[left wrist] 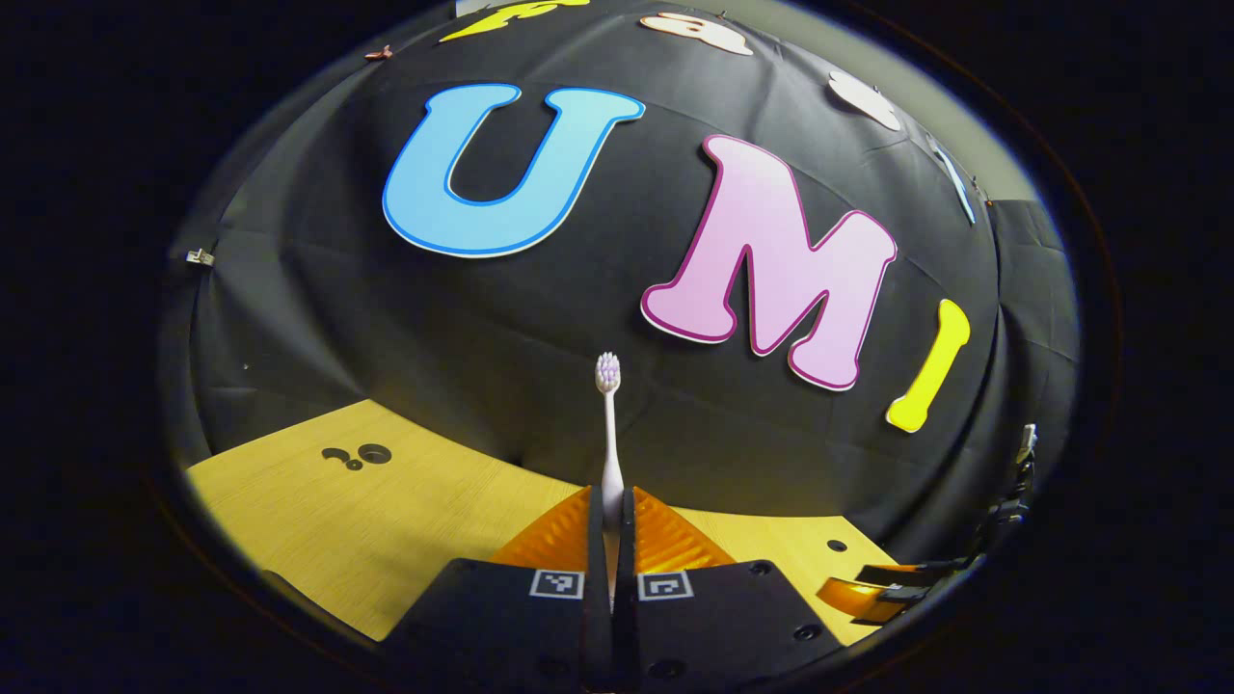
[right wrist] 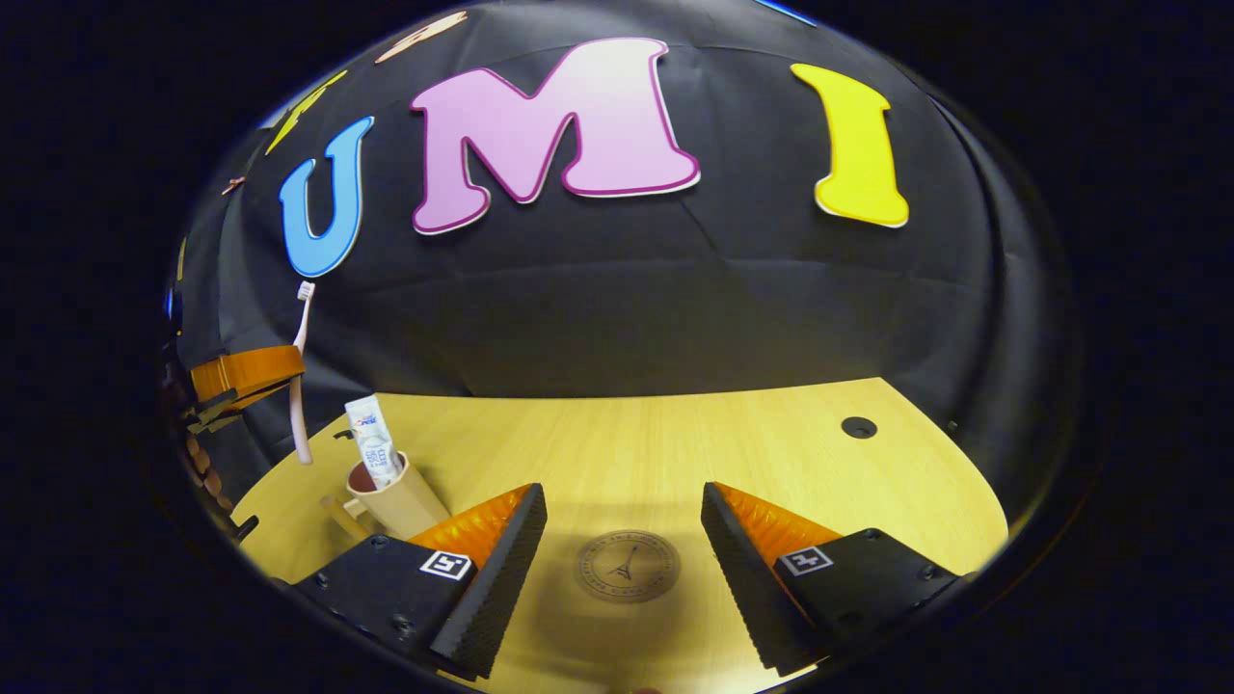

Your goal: Put the toothbrush and toothpaste on the desktop into the cup, then pick up the cup and place it on the coaster on the desktop.

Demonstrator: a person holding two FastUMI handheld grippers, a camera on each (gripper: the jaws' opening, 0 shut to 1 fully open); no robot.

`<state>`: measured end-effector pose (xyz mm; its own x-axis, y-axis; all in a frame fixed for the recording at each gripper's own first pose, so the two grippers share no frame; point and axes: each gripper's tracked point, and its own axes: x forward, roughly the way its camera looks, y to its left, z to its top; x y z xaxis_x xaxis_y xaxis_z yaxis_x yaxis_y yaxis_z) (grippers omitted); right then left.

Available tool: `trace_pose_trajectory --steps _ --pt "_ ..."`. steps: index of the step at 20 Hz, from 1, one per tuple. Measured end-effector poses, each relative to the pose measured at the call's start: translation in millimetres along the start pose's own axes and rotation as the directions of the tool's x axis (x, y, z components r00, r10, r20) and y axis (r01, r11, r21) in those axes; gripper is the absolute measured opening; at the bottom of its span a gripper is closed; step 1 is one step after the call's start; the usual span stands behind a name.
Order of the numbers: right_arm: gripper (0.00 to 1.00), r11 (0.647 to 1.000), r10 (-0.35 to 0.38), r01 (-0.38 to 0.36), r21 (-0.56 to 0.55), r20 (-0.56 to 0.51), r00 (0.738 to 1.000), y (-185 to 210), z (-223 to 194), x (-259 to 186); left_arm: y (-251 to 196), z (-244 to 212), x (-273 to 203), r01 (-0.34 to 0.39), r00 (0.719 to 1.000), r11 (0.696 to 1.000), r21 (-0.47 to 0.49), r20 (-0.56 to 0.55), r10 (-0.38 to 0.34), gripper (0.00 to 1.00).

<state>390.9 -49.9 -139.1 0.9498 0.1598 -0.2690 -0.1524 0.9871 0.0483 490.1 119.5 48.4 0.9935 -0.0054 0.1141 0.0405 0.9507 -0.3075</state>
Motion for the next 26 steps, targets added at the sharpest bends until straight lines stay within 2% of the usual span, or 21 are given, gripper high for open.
trace_pose_trajectory --steps 7,12,14,15,18,20,21,26 --pt "0.98 0.995 -0.098 0.098 0.001 -0.013 0.995 -52.1 -14.3 -22.3 7.3 -41.8 35.6 -0.020 0.999 0.997 0.075 0.042 0.017 0.09" --pt "0.98 0.990 -0.144 0.144 -0.002 -0.052 0.988 -69.4 -32.1 -30.9 3.1 -58.3 36.4 -0.025 0.998 0.989 0.143 0.056 0.018 0.13" --pt "0.98 0.989 -0.151 0.150 -0.009 -0.046 0.988 -69.6 -29.8 -32.2 1.0 -63.3 32.2 -0.013 0.999 0.991 0.137 0.037 0.008 0.15" --pt "0.98 0.989 -0.148 0.148 -0.008 -0.042 0.988 -68.1 -28.7 -32.9 -0.4 -65.6 31.6 -0.008 1.000 0.991 0.135 0.025 0.005 0.23" --pt "0.98 0.990 -0.141 0.141 -0.010 -0.043 0.989 -66.1 -28.7 -35.4 -2.0 -67.3 24.2 -0.004 1.000 0.988 0.157 0.001 0.004 0.80" --pt "0.99 0.991 -0.135 0.134 -0.012 -0.053 0.989 -64.3 -30.0 -35.5 -4.2 -67.2 20.1 0.003 1.000 0.984 0.178 -0.018 0.000 0.87" --pt "0.98 0.991 -0.132 0.132 -0.014 -0.057 0.990 -63.9 -29.8 -35.7 -5.8 -67.1 15.9 0.009 0.999 0.983 0.183 -0.036 -0.002 0.95" --pt "0.98 0.992 -0.122 0.122 -0.003 -0.069 0.990 -64.2 -27.1 -41.8 -1.0 -67.6 -3.2 -0.003 0.992 0.979 0.205 -0.121 0.029 0.97"
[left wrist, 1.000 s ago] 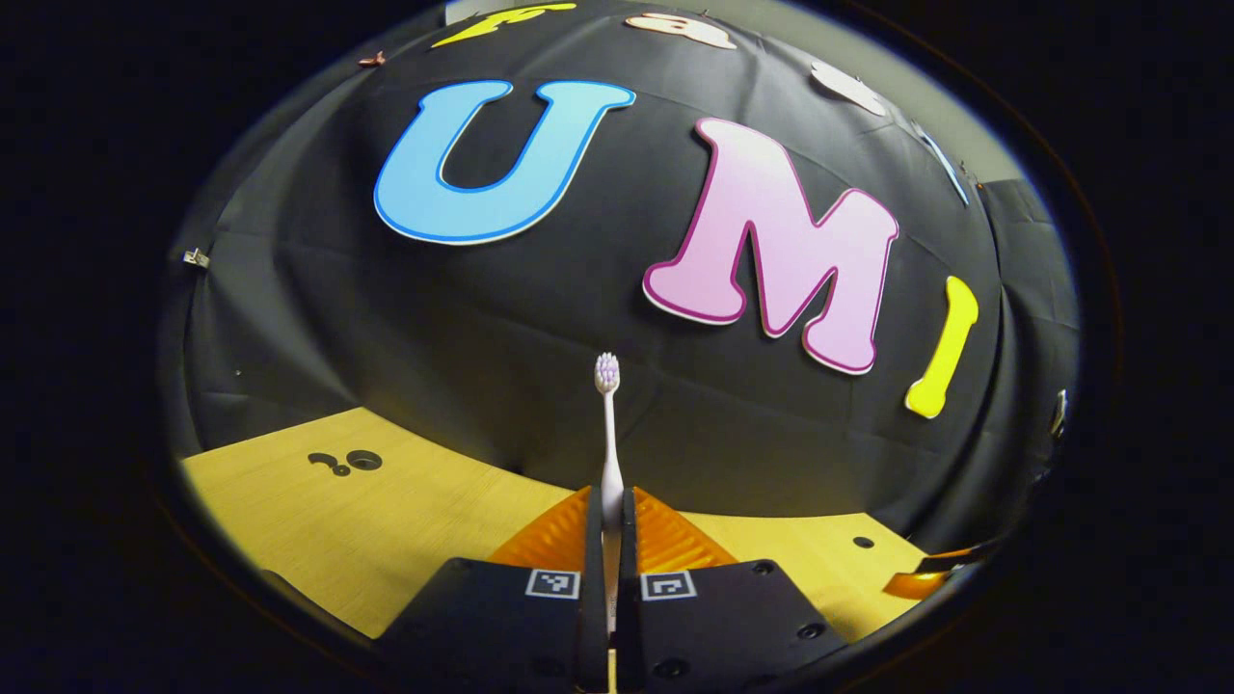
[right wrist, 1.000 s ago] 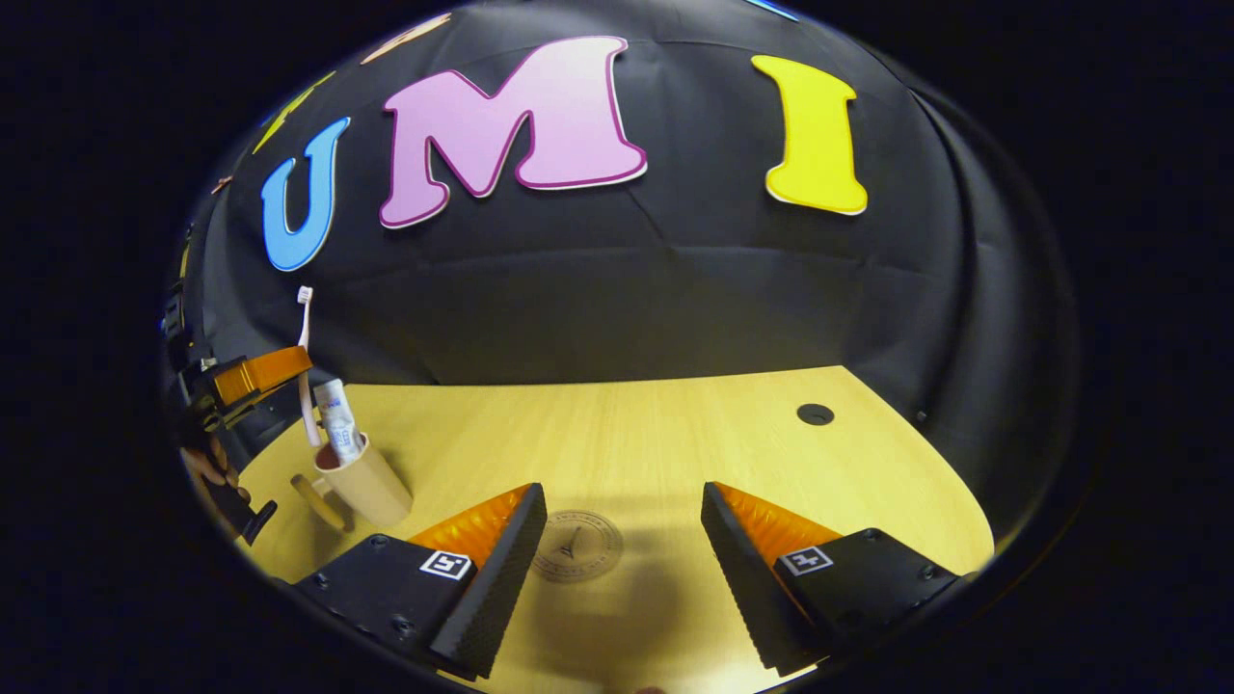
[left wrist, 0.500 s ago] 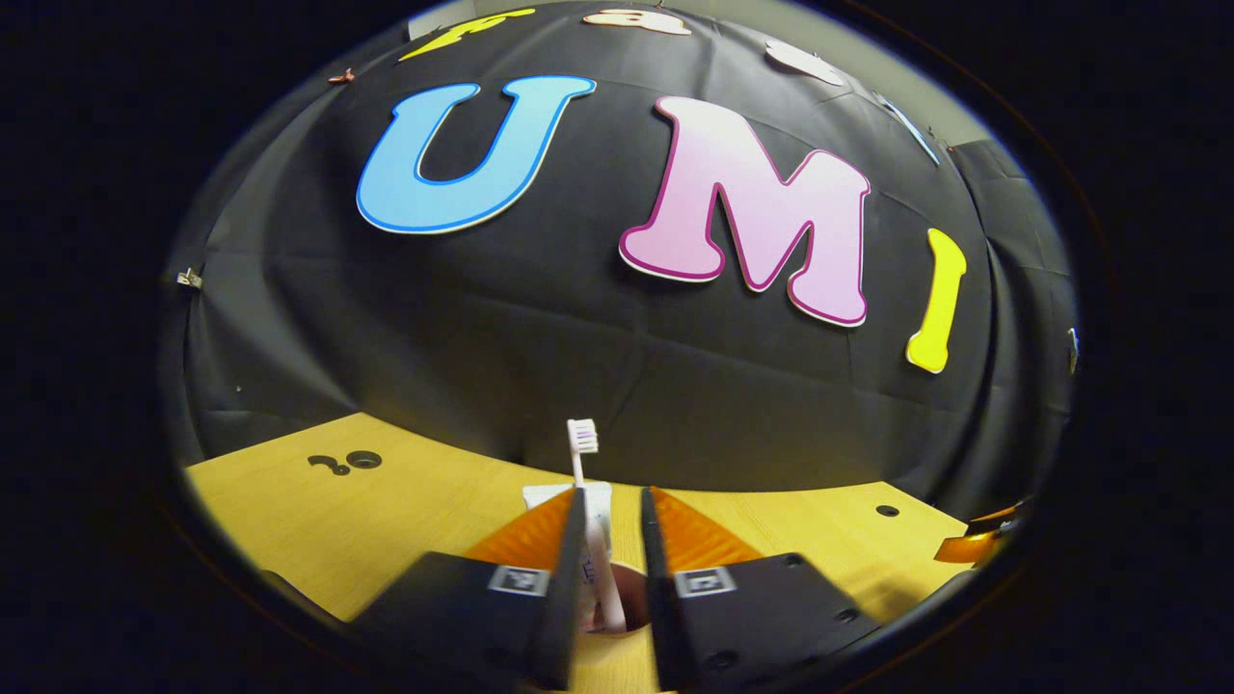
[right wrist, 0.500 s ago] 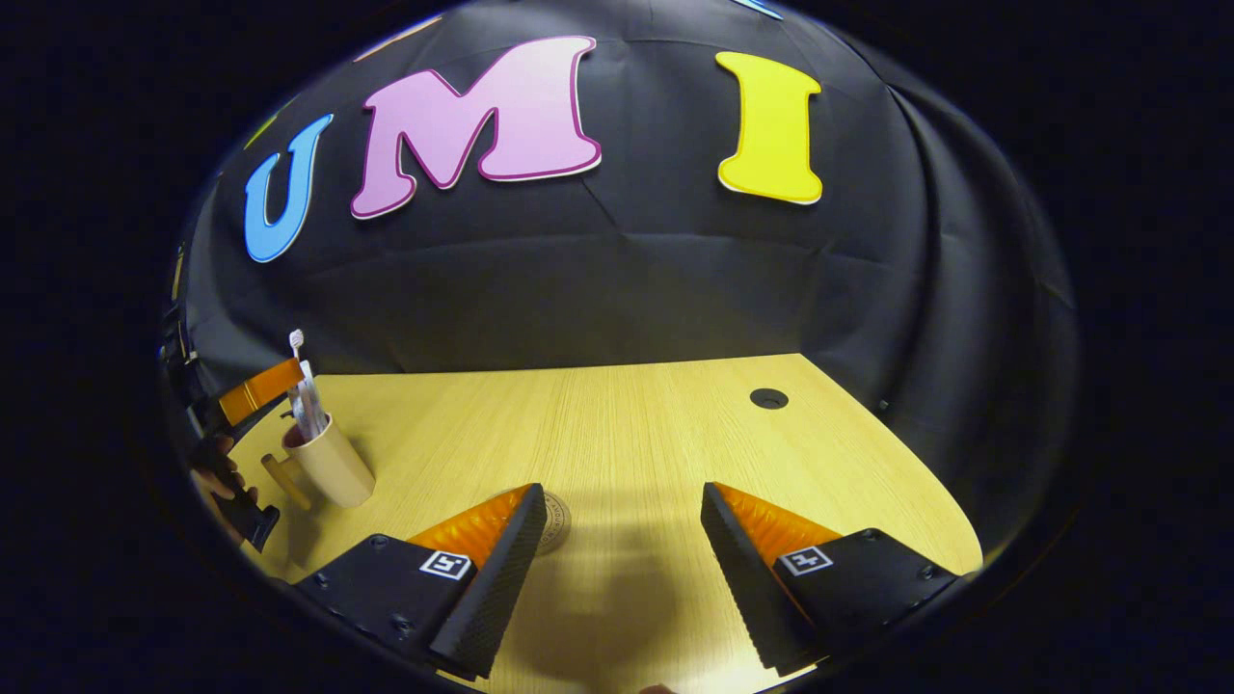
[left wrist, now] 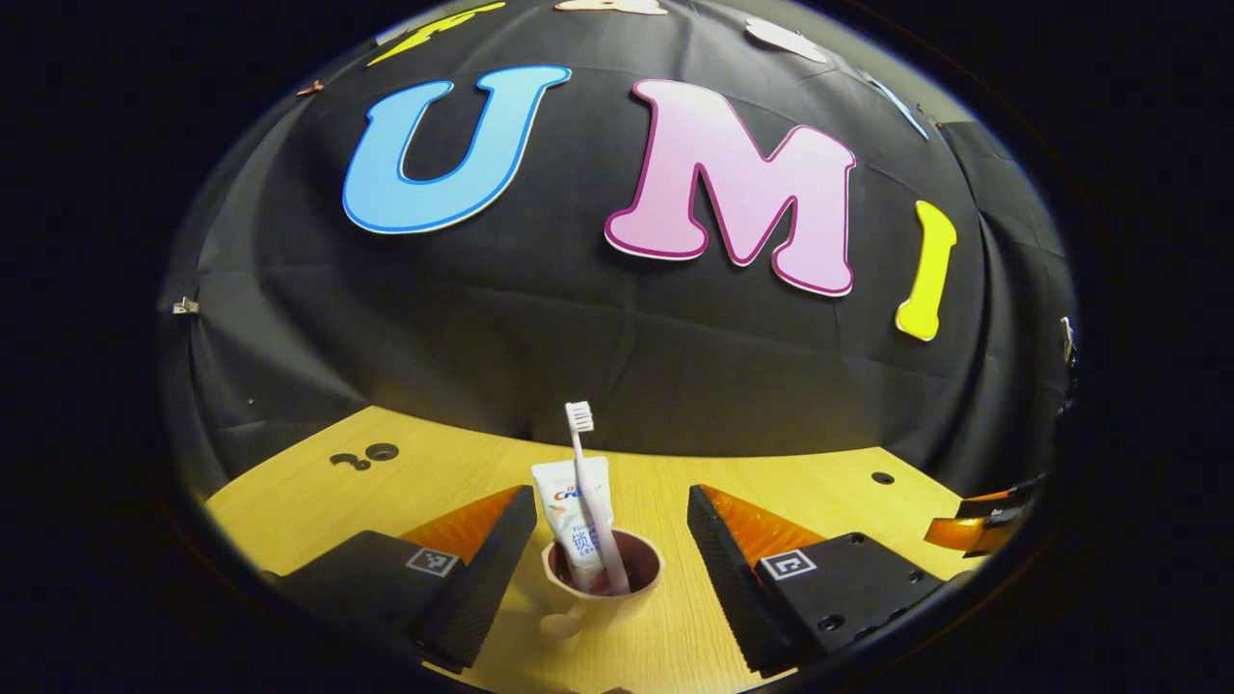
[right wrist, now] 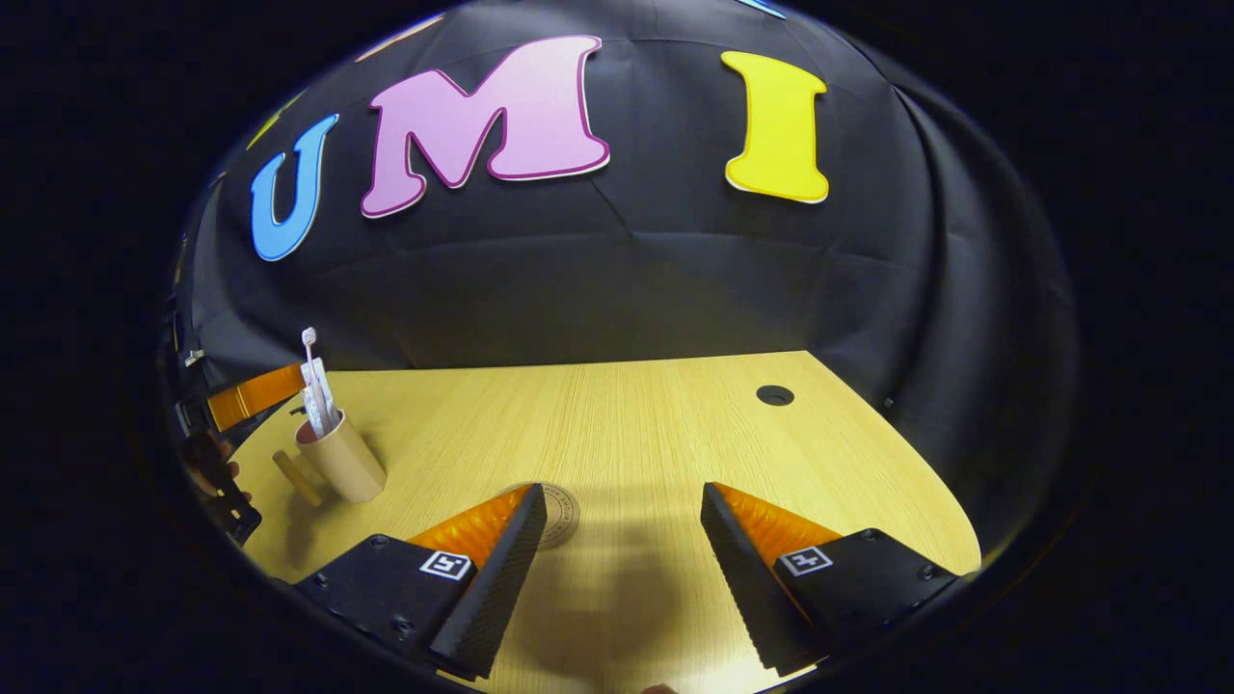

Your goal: Put the toothbrush and toothpaste on the desktop into the cup, then pick up the cup and place it on the coaster on the desktop.

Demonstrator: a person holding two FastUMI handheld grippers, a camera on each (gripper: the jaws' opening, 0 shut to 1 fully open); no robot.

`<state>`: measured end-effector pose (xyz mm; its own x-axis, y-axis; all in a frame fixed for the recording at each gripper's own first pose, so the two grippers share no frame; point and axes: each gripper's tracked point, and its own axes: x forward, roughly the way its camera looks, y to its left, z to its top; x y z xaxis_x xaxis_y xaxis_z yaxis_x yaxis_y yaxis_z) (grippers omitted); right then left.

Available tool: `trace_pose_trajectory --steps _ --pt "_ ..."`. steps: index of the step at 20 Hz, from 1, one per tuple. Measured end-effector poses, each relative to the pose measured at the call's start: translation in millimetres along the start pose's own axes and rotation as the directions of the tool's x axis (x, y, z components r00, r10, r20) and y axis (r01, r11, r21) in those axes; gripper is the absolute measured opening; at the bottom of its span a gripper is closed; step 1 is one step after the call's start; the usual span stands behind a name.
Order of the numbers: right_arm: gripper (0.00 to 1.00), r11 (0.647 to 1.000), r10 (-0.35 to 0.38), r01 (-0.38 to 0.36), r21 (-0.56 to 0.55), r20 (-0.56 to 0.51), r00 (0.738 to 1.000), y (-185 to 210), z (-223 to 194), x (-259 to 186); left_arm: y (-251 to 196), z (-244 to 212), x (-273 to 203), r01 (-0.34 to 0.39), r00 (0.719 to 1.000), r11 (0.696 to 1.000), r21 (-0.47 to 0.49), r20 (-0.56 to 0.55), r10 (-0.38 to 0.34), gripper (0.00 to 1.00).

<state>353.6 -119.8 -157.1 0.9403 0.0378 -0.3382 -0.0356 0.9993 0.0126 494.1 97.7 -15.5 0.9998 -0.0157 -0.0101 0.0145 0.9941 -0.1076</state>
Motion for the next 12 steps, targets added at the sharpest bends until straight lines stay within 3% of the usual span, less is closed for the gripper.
trace_pose_trajectory --steps 4,7,10,12 --pt "0.98 1.000 0.007 -0.007 0.006 0.007 1.000 -4.7 12.4 -13.2 11.1 -3.6 -12.8 -0.015 0.994 1.000 0.009 -0.107 0.016 0.97" --pt "0.98 1.000 0.010 -0.010 0.006 0.011 1.000 -11.2 17.4 -22.2 20.7 -14.7 -22.2 -0.018 0.975 1.000 0.019 -0.221 0.022 0.98" --pt "0.98 1.000 0.010 -0.010 0.016 0.002 1.000 -17.1 16.4 -32.0 30.4 -41.7 -32.2 -0.005 0.925 0.996 0.094 -0.378 0.040 0.97" --pt "0.98 1.000 0.015 -0.015 0.027 0.003 1.000 -19.7 13.5 -40.7 25.3 -56.9 -38.3 0.014 0.893 0.997 0.080 -0.450 0.024 0.98"
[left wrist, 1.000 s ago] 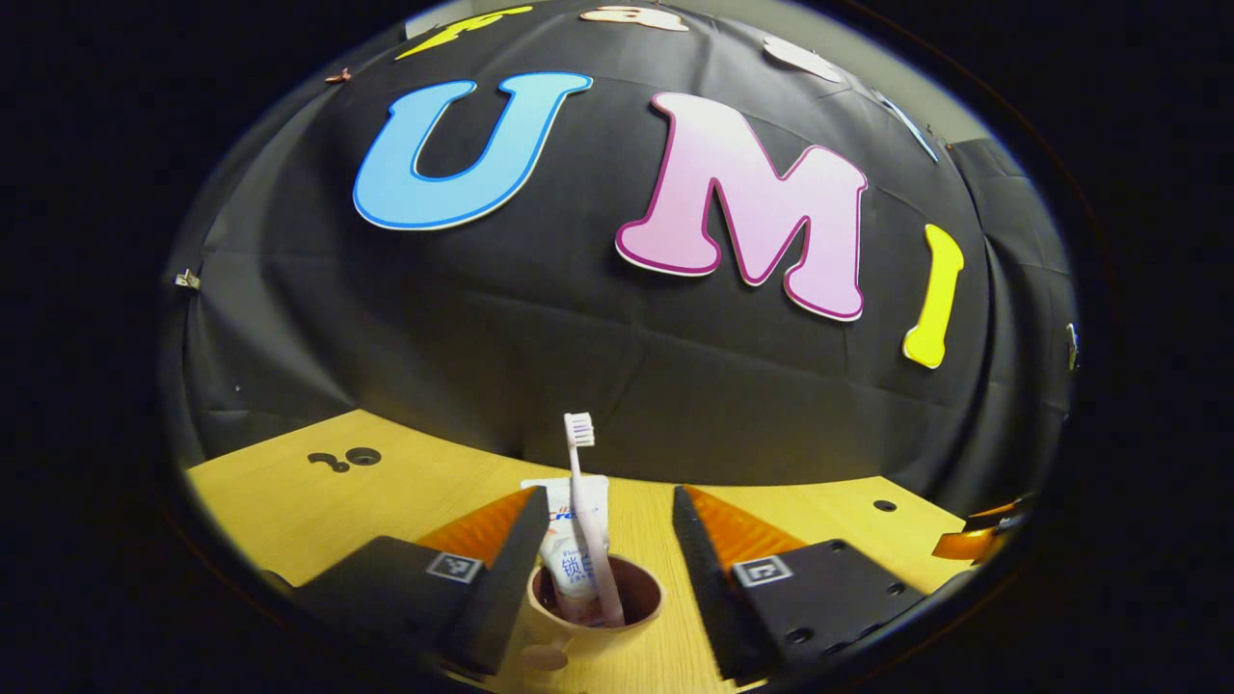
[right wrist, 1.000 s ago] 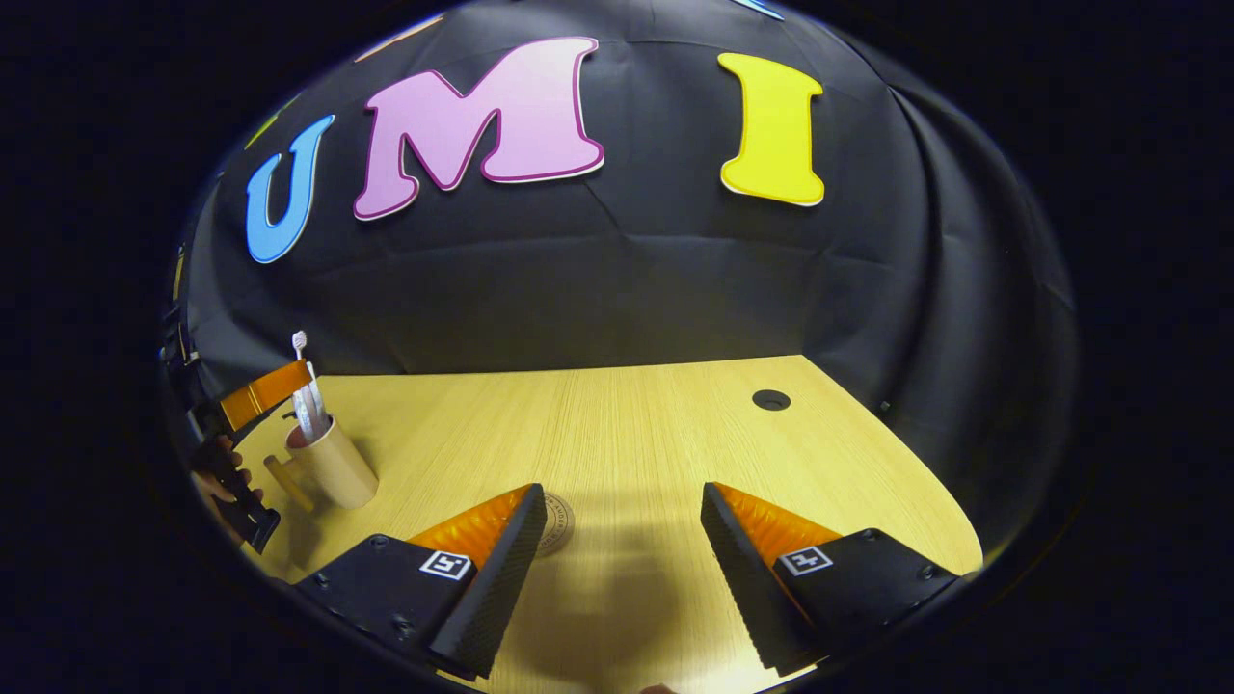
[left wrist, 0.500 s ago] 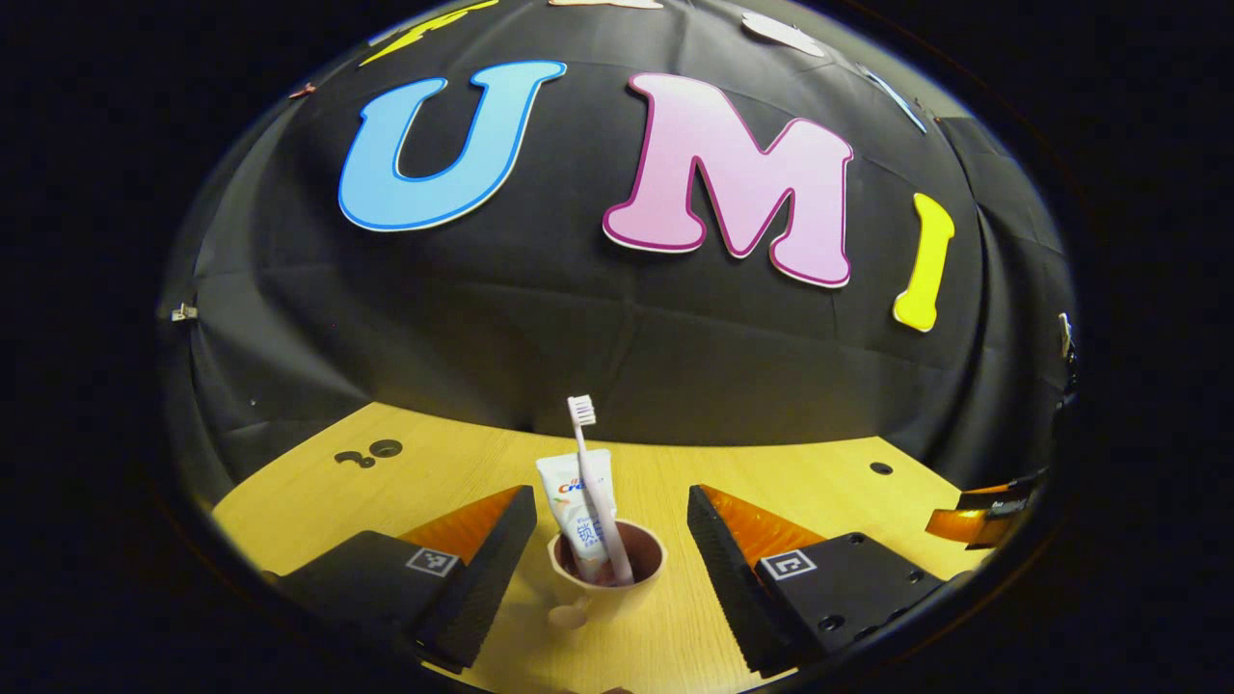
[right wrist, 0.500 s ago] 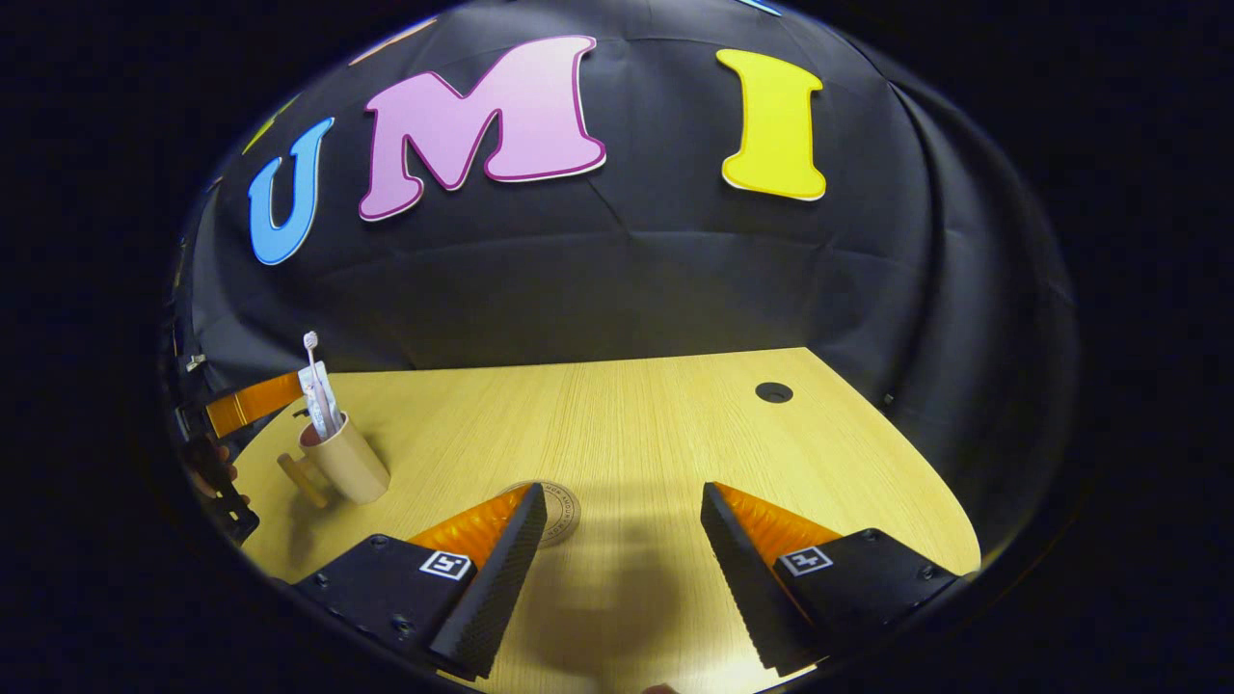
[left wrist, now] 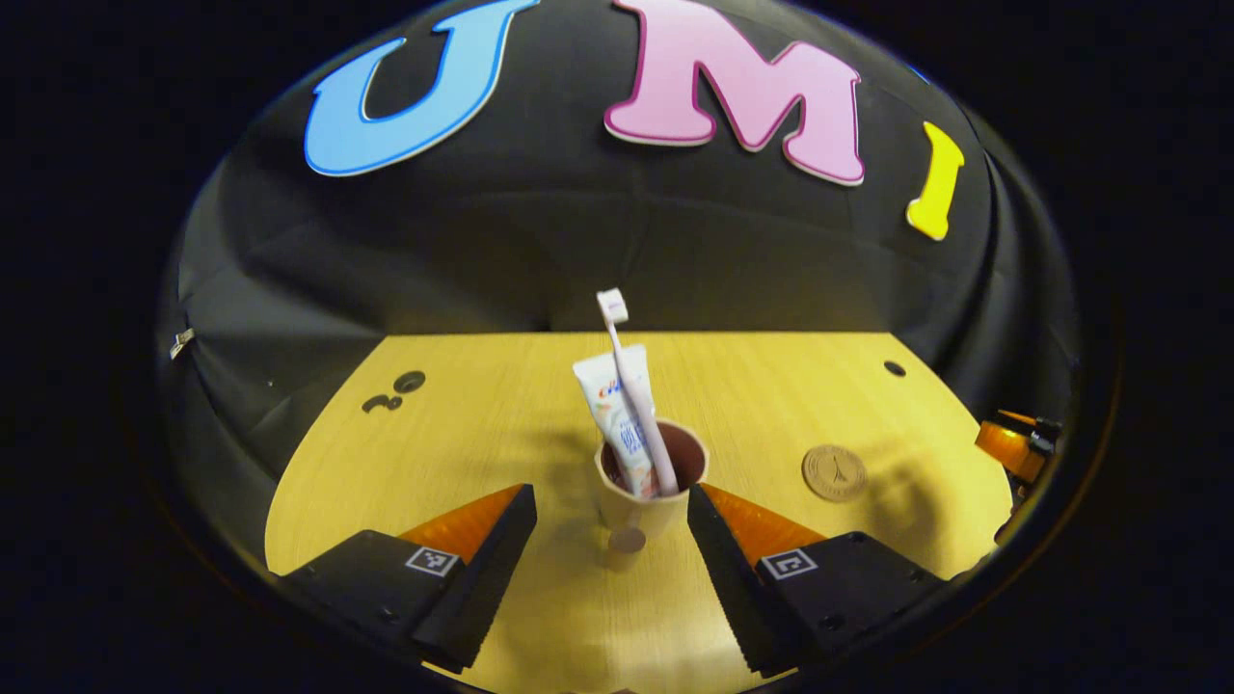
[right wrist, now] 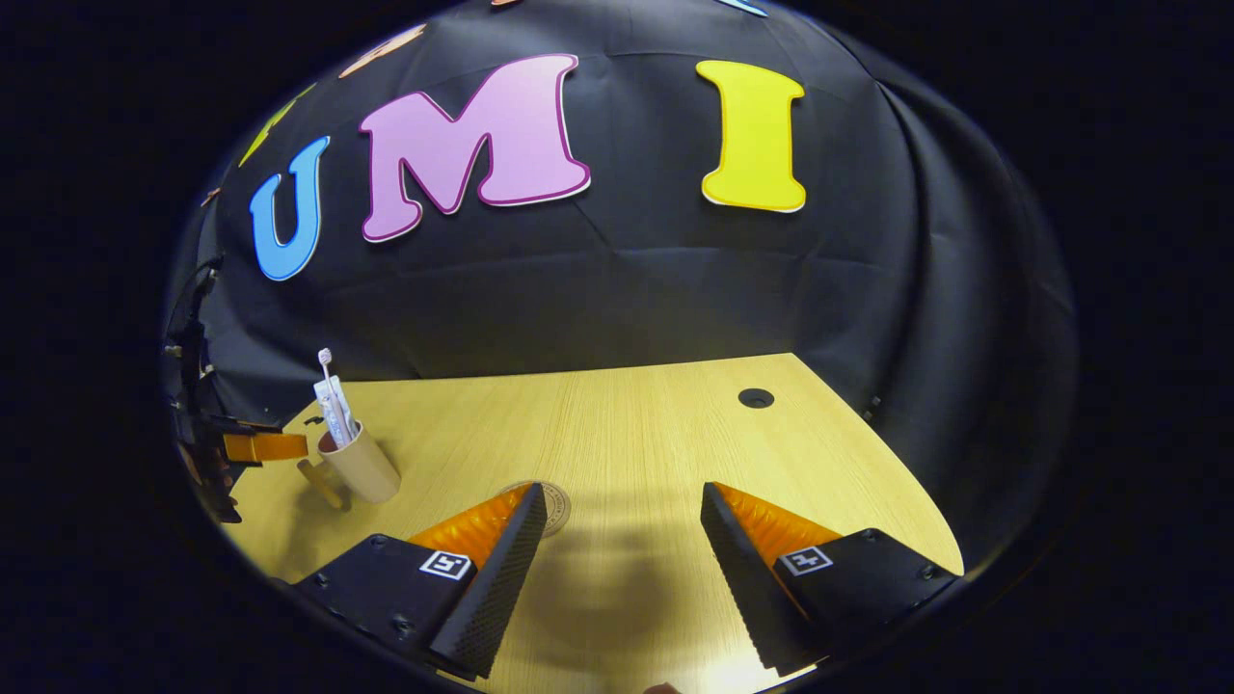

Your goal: Put the toothbrush and toothpaste on the desktop into the cup, then pick up the cup and place it on the coaster on the desktop.

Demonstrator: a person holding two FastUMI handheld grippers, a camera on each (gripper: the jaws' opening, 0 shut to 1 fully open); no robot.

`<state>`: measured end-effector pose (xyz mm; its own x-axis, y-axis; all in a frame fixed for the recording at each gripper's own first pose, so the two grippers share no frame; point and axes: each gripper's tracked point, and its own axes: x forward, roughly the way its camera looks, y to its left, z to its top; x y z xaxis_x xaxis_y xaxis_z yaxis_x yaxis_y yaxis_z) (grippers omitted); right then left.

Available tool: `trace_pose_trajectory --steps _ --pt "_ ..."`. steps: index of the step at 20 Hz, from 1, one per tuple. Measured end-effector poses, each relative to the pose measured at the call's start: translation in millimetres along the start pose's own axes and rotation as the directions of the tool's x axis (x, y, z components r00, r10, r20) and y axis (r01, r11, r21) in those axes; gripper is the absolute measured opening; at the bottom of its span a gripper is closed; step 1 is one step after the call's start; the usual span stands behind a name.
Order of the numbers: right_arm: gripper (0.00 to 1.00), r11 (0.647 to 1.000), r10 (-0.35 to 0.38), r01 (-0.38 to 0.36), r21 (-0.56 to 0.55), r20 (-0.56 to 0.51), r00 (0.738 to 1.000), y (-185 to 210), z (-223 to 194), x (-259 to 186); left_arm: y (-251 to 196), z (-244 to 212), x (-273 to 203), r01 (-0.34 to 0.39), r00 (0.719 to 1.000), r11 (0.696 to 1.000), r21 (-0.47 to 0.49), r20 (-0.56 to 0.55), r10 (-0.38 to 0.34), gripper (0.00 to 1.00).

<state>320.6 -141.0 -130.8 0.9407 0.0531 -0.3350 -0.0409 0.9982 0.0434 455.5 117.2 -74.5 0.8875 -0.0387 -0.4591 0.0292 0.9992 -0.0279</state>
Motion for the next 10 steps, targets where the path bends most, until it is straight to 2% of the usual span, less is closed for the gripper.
trace_pose_trajectory --steps 1,4,8,9,10 --pt "0.98 1.000 0.001 -0.001 -0.002 -0.010 1.000 -3.2 -6.1 -6.1 -3.1 -12.3 1.9 0.014 0.998 1.000 -0.011 -0.062 -0.015 0.98" --pt "0.99 0.999 -0.020 0.021 0.029 -0.037 0.999 -16.1 -20.2 -14.9 0.5 -21.8 8.4 0.022 0.990 1.000 0.017 -0.141 -0.020 0.98" --pt "0.99 0.995 -0.055 0.062 0.080 -0.095 0.994 -32.9 -49.6 -25.5 2.2 -41.9 24.0 0.053 0.957 0.998 0.029 -0.288 -0.043 0.97" --pt "0.99 0.994 -0.063 0.072 0.082 -0.103 0.993 -37.4 -53.9 -28.7 -1.0 -45.2 25.1 0.073 0.948 0.997 0.027 -0.313 -0.061 0.95" --pt "0.98 0.993 -0.071 0.080 0.088 -0.106 0.992 -41.1 -56.2 -31.9 -2.2 -47.8 26.8 0.082 0.939 0.996 0.035 -0.338 -0.065 0.89"
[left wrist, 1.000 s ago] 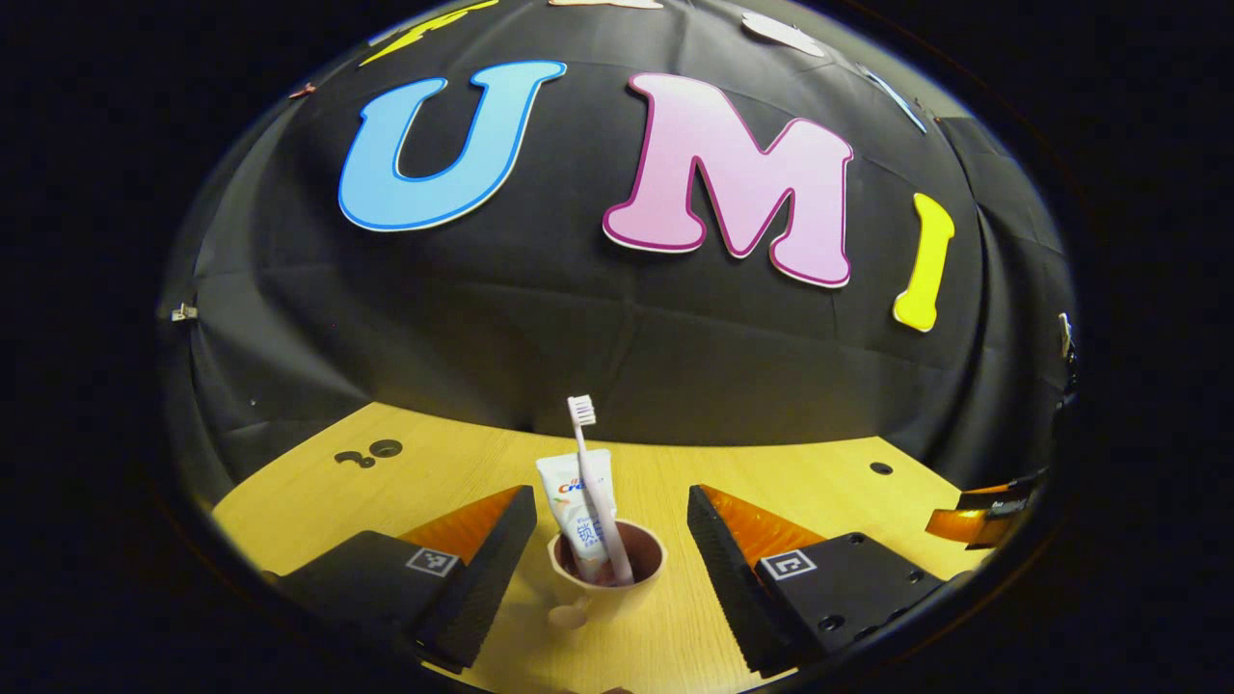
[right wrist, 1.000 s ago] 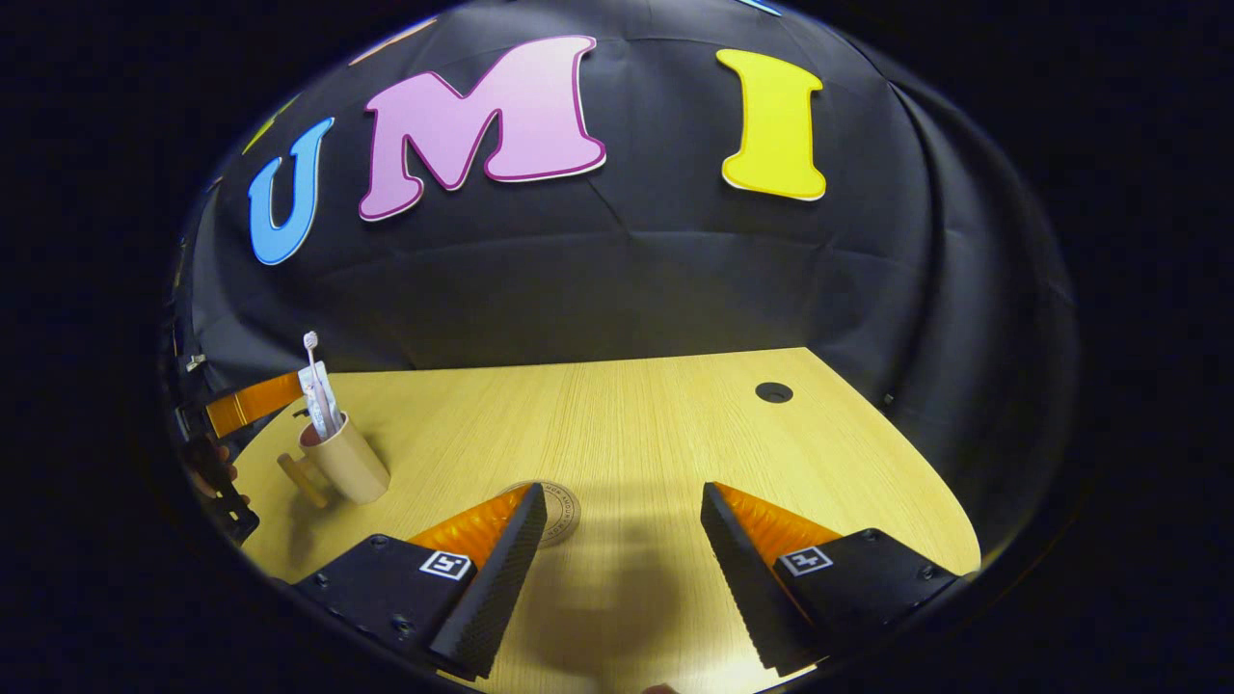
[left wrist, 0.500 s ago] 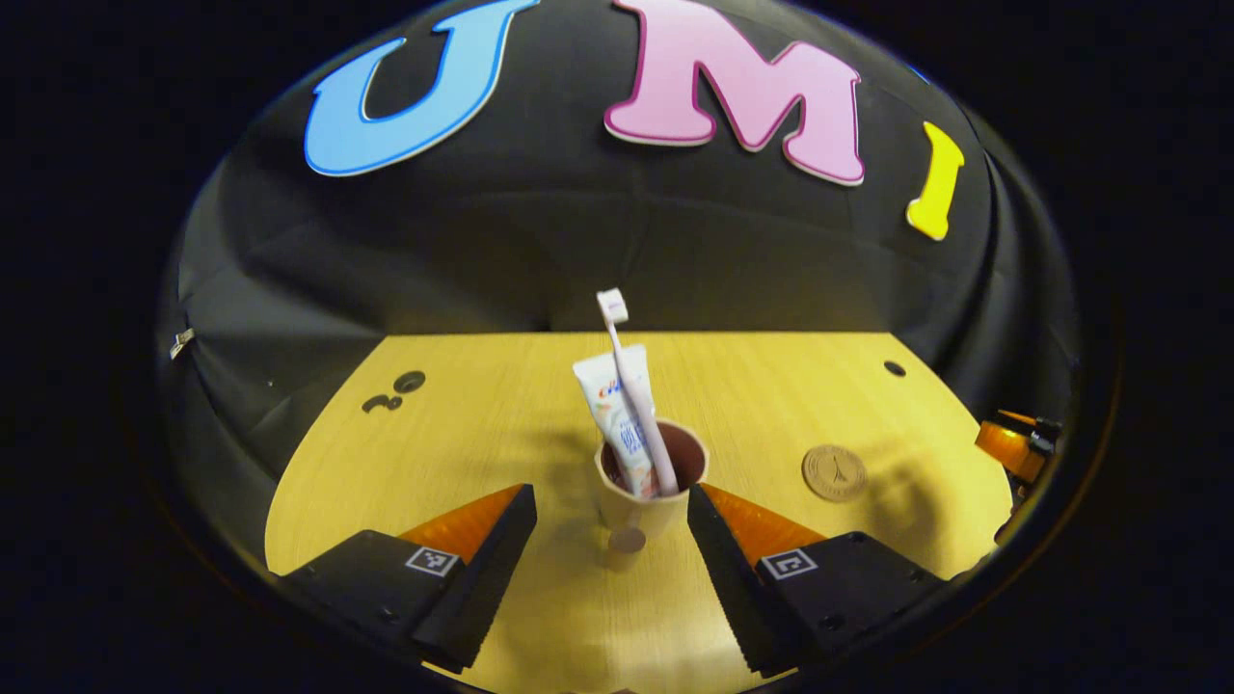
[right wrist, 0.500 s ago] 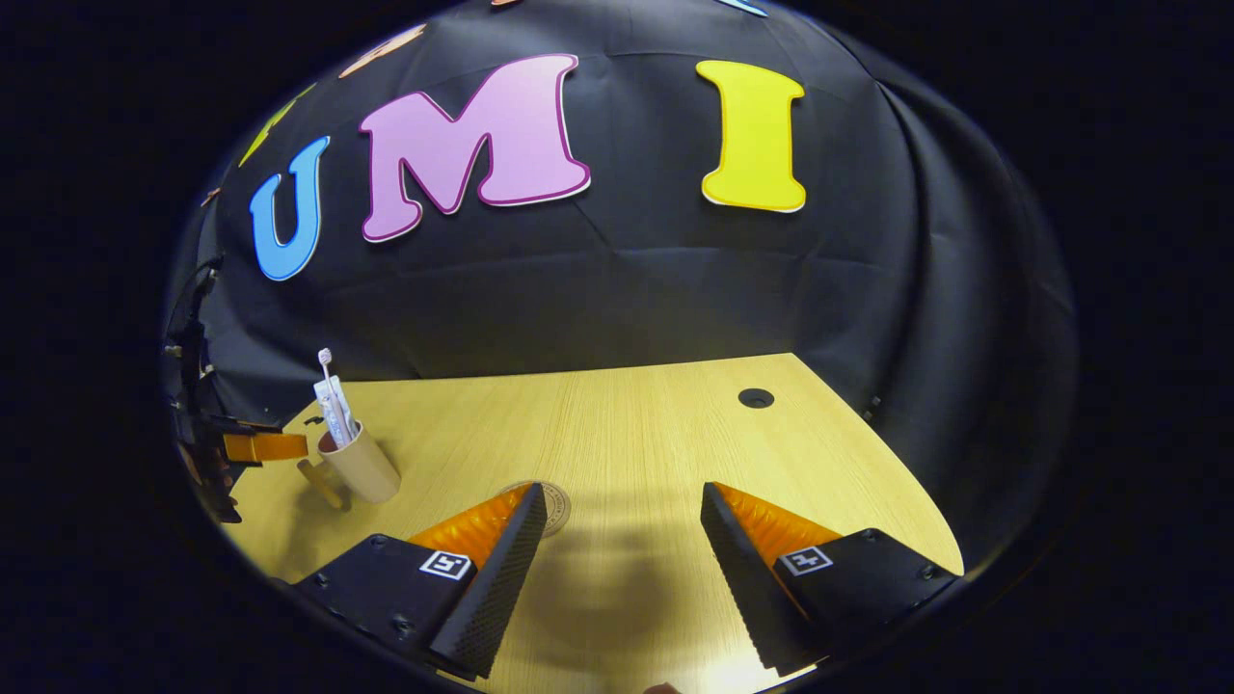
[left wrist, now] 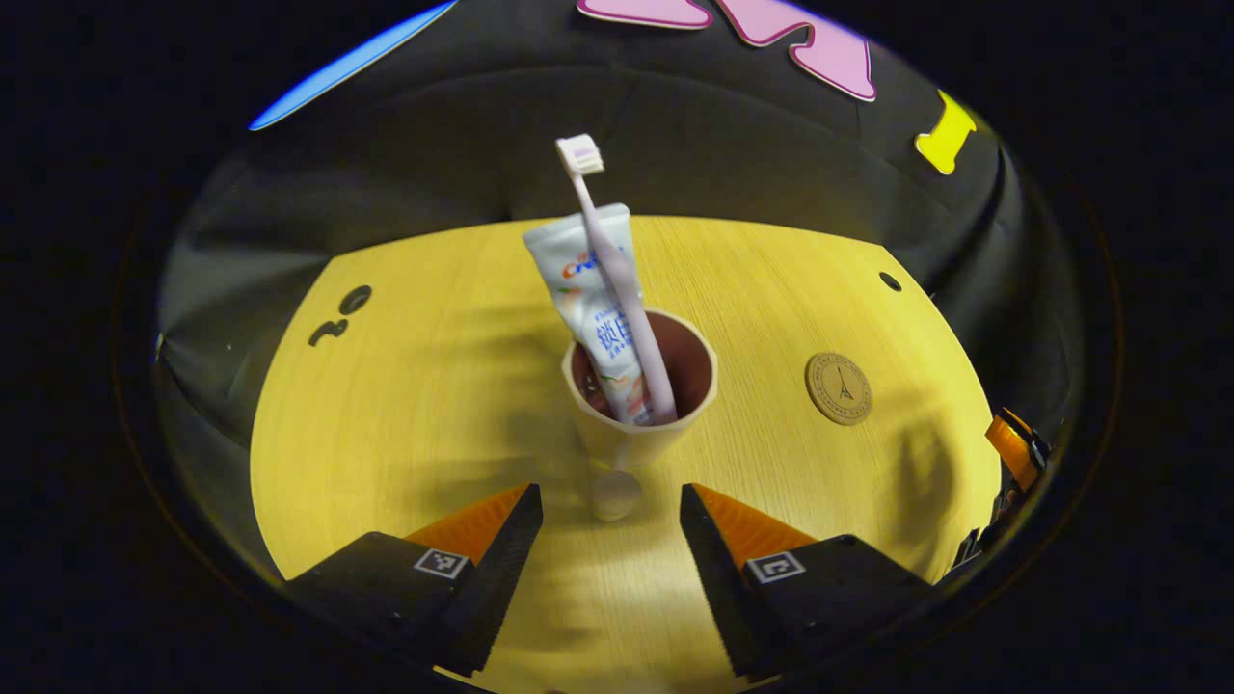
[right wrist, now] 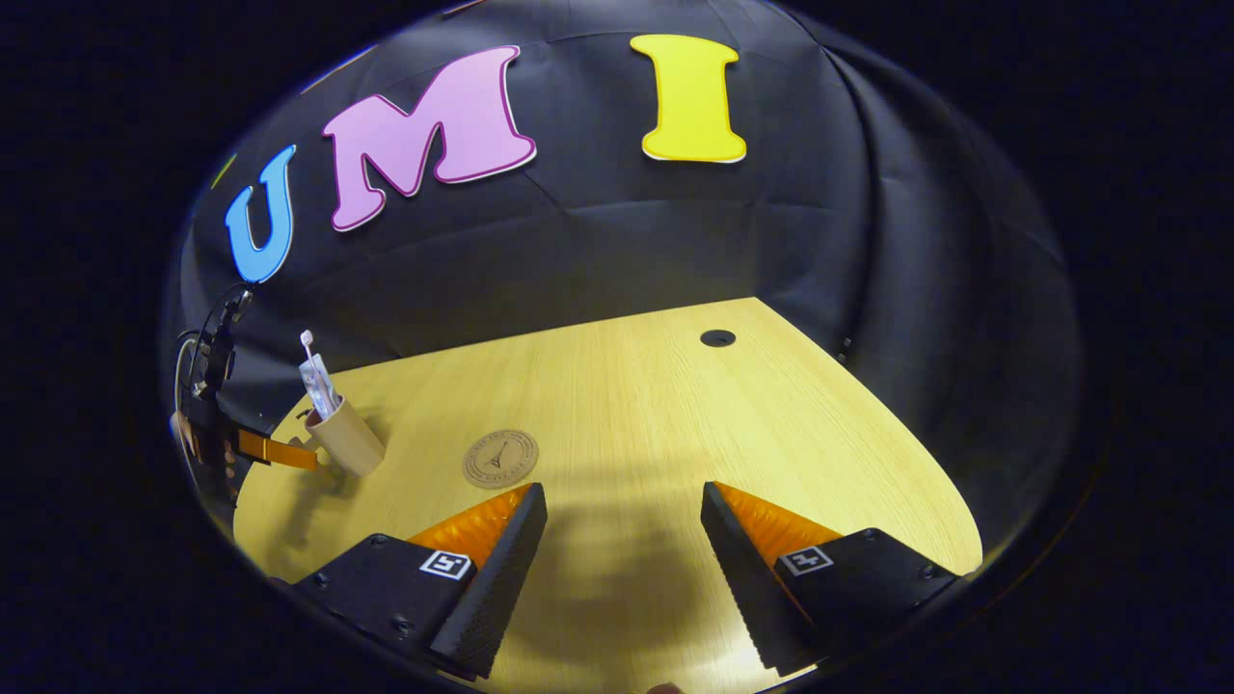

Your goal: Put the toothbrush and toothpaste on the desktop into the cup, then pick up the cup and place it on the coaster on the desktop.

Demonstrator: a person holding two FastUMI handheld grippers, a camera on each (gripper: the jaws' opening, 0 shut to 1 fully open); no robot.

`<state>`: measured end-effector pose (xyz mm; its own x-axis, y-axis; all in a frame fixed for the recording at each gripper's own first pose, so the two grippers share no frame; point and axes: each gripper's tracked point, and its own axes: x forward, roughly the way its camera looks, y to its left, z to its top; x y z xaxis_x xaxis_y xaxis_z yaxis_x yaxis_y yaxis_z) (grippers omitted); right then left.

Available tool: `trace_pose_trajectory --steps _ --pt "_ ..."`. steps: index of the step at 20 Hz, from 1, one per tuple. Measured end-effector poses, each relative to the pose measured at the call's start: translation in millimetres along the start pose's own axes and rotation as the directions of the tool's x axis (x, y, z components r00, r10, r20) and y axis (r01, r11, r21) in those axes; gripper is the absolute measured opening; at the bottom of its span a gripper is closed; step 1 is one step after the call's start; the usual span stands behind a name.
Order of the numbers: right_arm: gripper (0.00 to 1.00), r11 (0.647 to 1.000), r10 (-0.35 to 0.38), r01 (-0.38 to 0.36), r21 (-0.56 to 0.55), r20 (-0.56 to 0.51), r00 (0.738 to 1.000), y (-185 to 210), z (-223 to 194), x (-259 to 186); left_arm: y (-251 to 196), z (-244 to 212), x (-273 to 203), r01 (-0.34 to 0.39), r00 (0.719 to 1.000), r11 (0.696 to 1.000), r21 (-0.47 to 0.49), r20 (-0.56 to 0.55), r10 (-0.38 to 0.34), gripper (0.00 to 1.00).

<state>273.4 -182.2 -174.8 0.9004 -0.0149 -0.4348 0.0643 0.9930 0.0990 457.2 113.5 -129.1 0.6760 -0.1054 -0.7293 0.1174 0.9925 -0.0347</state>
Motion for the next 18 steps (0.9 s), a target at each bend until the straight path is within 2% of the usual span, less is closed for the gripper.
trace_pose_trajectory --steps 7,11,13,14,15,16,18 --pt "0.98 0.996 -0.071 0.072 0.045 -0.034 0.997 -34.9 -17.7 -5.4 4.3 10.2 16.2 -0.016 0.993 0.991 0.134 -0.117 0.032 0.85" --pt "0.98 0.995 -0.071 0.073 0.061 -0.035 0.997 -34.4 -19.2 -4.2 0.0 11.4 23.8 0.001 0.983 0.977 0.215 -0.181 0.039 0.77" --pt "0.99 0.997 -0.058 0.061 0.053 -0.052 0.997 -29.7 -24.6 -3.5 0.8 14.1 26.2 -0.005 0.979 0.970 0.241 -0.195 0.054 0.68" --pt "0.99 0.997 -0.050 0.053 0.052 -0.059 0.997 -26.7 -26.4 -3.4 3.0 14.0 27.4 -0.012 0.977 0.969 0.245 -0.204 0.064 0.60" --pt "0.98 0.998 -0.042 0.045 0.049 -0.065 0.997 -23.4 -29.0 -1.8 4.8 12.7 28.7 -0.021 0.974 0.970 0.241 -0.214 0.074 0.58" --pt "0.99 0.998 -0.035 0.038 0.042 -0.069 0.997 -20.2 -30.3 -1.9 6.7 12.4 28.9 -0.027 0.972 0.974 0.225 -0.223 0.078 0.46" --pt "0.98 0.999 -0.024 0.027 0.032 -0.075 0.997 -16.1 -33.6 -1.8 7.7 8.5 33.4 -0.021 0.969 0.982 0.189 -0.237 0.066 0.33"
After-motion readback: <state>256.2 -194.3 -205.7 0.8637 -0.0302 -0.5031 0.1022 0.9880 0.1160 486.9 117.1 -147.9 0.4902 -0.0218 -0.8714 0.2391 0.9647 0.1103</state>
